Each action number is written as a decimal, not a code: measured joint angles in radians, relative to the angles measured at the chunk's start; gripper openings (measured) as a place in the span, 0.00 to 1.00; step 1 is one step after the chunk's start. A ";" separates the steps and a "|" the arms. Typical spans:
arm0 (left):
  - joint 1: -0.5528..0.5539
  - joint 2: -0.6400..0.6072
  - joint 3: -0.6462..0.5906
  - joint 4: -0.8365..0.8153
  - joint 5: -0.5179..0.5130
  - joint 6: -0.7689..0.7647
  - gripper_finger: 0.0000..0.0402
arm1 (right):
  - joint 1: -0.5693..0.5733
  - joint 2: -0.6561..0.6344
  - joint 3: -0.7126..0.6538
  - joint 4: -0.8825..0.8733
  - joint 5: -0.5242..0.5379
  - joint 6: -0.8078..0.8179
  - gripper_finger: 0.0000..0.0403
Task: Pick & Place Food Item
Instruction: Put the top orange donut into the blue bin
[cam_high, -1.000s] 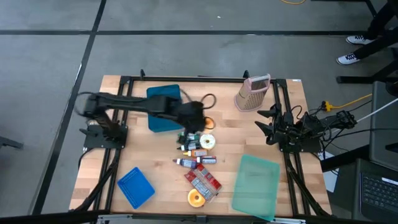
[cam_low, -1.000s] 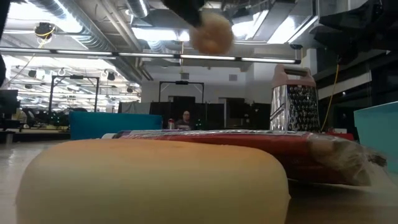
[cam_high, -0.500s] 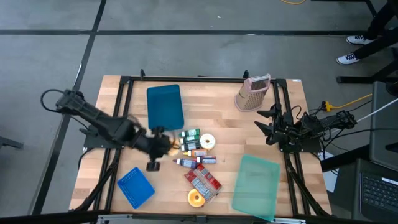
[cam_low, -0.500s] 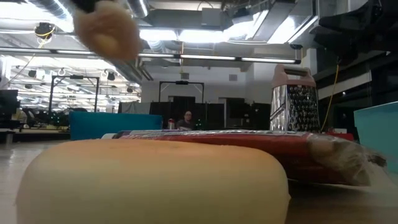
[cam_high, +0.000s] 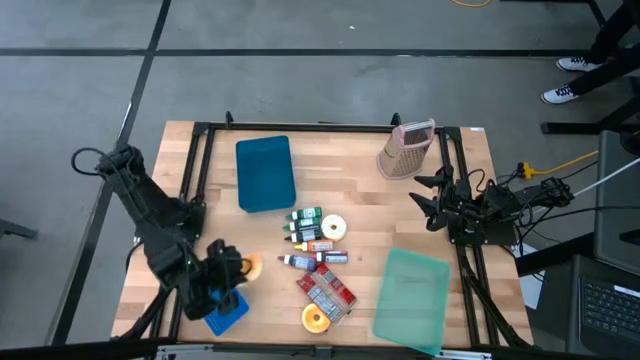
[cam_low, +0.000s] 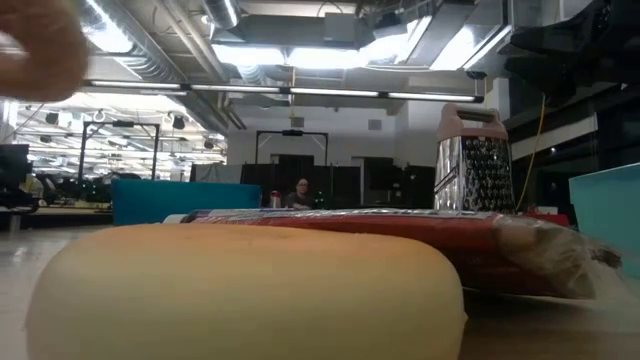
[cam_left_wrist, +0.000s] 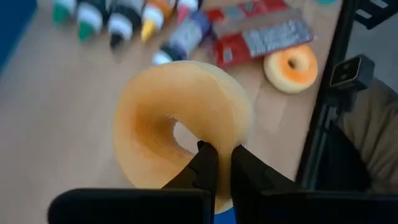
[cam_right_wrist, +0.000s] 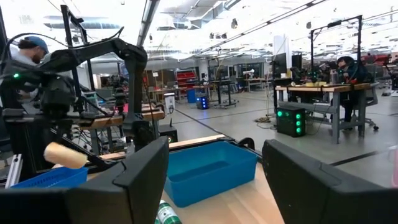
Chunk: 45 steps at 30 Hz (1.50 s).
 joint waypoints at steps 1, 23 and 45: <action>-0.015 0.015 0.000 -0.001 0.002 -0.045 0.04 | 0.000 0.000 0.000 0.000 0.000 -0.001 0.63; -0.158 0.328 0.373 -0.353 0.169 -0.647 0.04 | 0.000 0.000 0.000 -0.002 -0.002 -0.022 0.63; -0.173 0.590 0.512 -0.539 0.350 -0.757 0.04 | 0.000 0.000 0.000 -0.002 -0.031 0.021 0.63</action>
